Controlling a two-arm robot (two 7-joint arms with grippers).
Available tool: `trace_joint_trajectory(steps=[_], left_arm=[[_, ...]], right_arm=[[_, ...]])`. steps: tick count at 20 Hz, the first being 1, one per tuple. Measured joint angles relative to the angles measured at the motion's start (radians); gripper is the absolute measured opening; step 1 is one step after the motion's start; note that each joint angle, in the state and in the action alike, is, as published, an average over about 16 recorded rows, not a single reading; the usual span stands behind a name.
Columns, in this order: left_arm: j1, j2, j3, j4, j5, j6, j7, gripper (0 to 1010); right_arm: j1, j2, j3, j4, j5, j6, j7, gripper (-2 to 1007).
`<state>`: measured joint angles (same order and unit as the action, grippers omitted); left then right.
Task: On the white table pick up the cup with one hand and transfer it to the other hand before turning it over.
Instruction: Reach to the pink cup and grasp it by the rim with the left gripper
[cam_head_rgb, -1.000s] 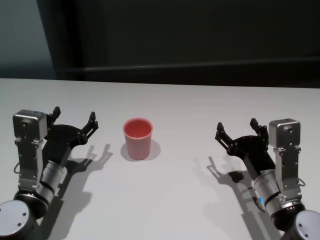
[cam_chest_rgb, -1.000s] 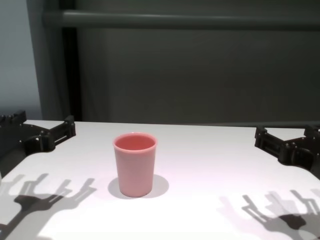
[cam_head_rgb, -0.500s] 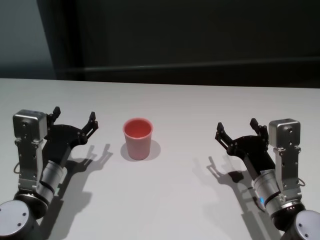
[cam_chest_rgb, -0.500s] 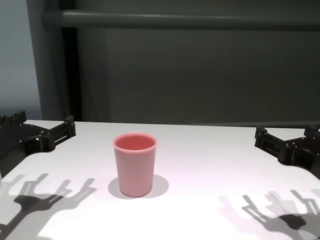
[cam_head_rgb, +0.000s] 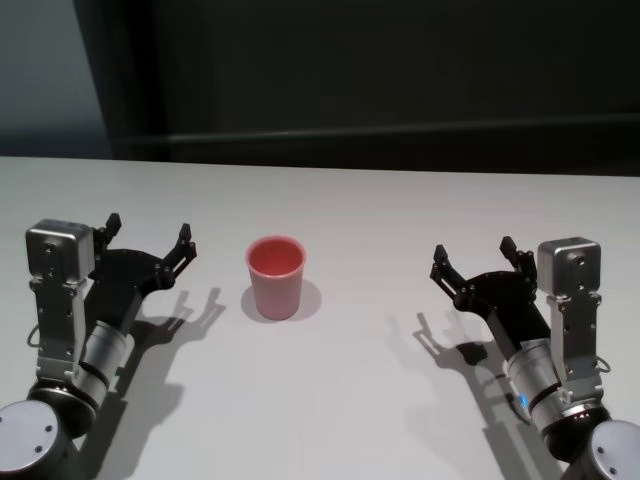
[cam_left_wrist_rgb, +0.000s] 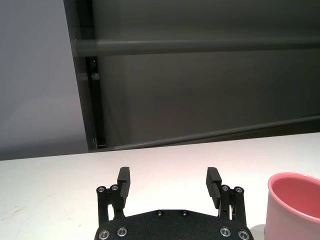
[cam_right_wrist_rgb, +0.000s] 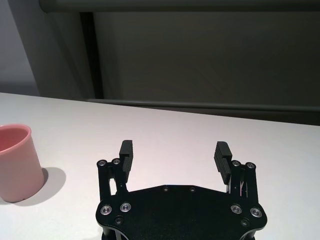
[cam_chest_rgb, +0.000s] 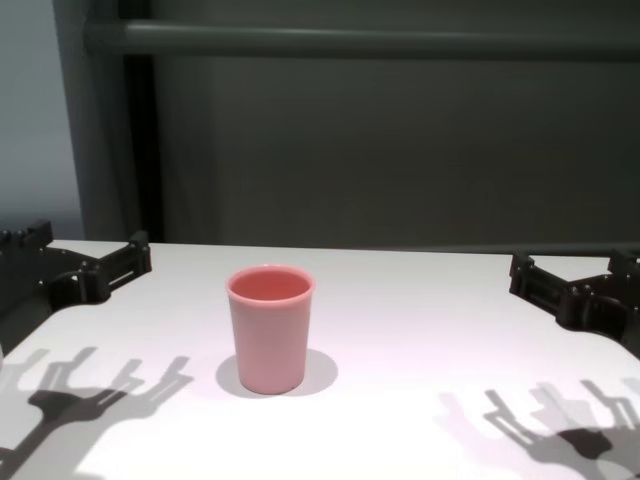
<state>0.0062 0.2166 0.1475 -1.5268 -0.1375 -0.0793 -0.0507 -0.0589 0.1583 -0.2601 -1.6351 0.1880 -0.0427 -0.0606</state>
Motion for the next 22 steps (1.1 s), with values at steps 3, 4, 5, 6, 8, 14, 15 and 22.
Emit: trace_joint_trajectory(steps=[3, 4, 5, 6, 8, 14, 15, 22], left_arm=[[0.000, 0.000, 0.000, 0.000, 0.000, 0.000, 0.000, 1003], [0.000, 0.000, 0.000, 0.000, 0.000, 0.000, 0.000, 1003], [0.000, 0.000, 0.000, 0.000, 0.000, 0.000, 0.000, 1003], [0.000, 0.000, 0.000, 0.000, 0.000, 0.000, 0.000, 1003], [0.000, 0.000, 0.000, 0.000, 0.000, 0.000, 0.000, 1003], [0.000, 0.000, 0.000, 0.000, 0.000, 0.000, 0.000, 1003], [0.000, 0.000, 0.000, 0.000, 0.000, 0.000, 0.000, 1003], [0.000, 0.000, 0.000, 0.000, 0.000, 0.000, 0.000, 1003]], right_arm=[[0.000, 0.000, 0.000, 0.000, 0.000, 0.000, 0.000, 1002], [0.000, 0.000, 0.000, 0.000, 0.000, 0.000, 0.000, 1002], [0.000, 0.000, 0.000, 0.000, 0.000, 0.000, 0.000, 1002], [0.000, 0.000, 0.000, 0.000, 0.000, 0.000, 0.000, 1002], [0.000, 0.000, 0.000, 0.000, 0.000, 0.000, 0.000, 1002], [0.000, 0.000, 0.000, 0.000, 0.000, 0.000, 0.000, 1002], [0.000, 0.000, 0.000, 0.000, 0.000, 0.000, 0.000, 1002], [0.000, 0.000, 0.000, 0.000, 0.000, 0.000, 0.000, 1002]])
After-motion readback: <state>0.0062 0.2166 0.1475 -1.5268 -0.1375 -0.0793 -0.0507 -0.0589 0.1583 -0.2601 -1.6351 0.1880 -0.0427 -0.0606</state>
